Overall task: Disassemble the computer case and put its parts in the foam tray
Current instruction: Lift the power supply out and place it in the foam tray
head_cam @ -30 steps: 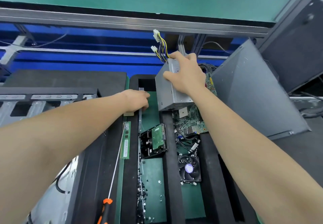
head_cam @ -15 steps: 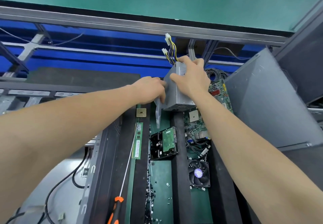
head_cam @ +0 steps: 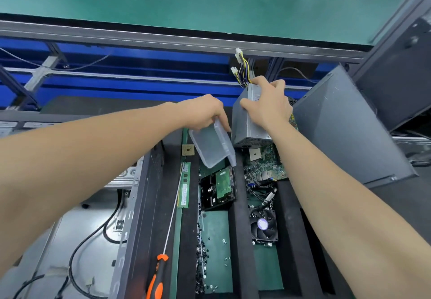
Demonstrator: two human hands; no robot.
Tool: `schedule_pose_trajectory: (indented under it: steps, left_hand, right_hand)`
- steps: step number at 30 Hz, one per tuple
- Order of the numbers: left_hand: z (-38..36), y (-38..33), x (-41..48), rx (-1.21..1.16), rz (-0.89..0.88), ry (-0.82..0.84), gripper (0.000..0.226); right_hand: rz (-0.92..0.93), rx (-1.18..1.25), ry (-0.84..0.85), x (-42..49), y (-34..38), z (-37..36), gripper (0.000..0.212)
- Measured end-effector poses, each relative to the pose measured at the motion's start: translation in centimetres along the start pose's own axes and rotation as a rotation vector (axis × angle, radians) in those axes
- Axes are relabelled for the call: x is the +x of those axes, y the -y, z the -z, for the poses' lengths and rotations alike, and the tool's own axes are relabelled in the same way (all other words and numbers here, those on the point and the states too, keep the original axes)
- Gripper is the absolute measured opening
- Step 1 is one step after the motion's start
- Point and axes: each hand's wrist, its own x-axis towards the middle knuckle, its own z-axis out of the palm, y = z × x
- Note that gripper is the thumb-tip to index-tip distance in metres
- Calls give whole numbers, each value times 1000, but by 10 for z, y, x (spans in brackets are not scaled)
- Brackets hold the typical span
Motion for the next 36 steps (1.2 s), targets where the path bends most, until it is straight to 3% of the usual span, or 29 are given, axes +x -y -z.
schedule_pose_trajectory:
  steps: [3, 8, 15, 23, 28, 33, 36]
  left_hand:
    - [2, -17, -8, -225, 78, 51, 55]
    - [-30, -52, -22, -653, 123, 391, 32]
    - [-75, -90, -36, -663, 281, 777, 28]
    - [-100, -103, -48, -627, 408, 816, 30]
    - [-106, -102, -54, -644, 408, 842, 43]
    - [-110, -98, -55, -368, 350, 632, 47]
    - [-110, -91, -52, -490, 443, 564, 45]
  right_hand:
    - [3, 12, -12, -9, 0, 4, 56]
    - [20, 6, -4, -27, 4, 9, 53]
    - [36, 18, 2, -48, 12, 13, 53]
    - [61, 69, 14, -60, 19, 12, 53]
    - [71, 97, 22, -59, 19, 9, 51]
    - [72, 159, 22, -53, 22, 1, 51]
    - [81, 180, 31, -48, 24, -6, 52]
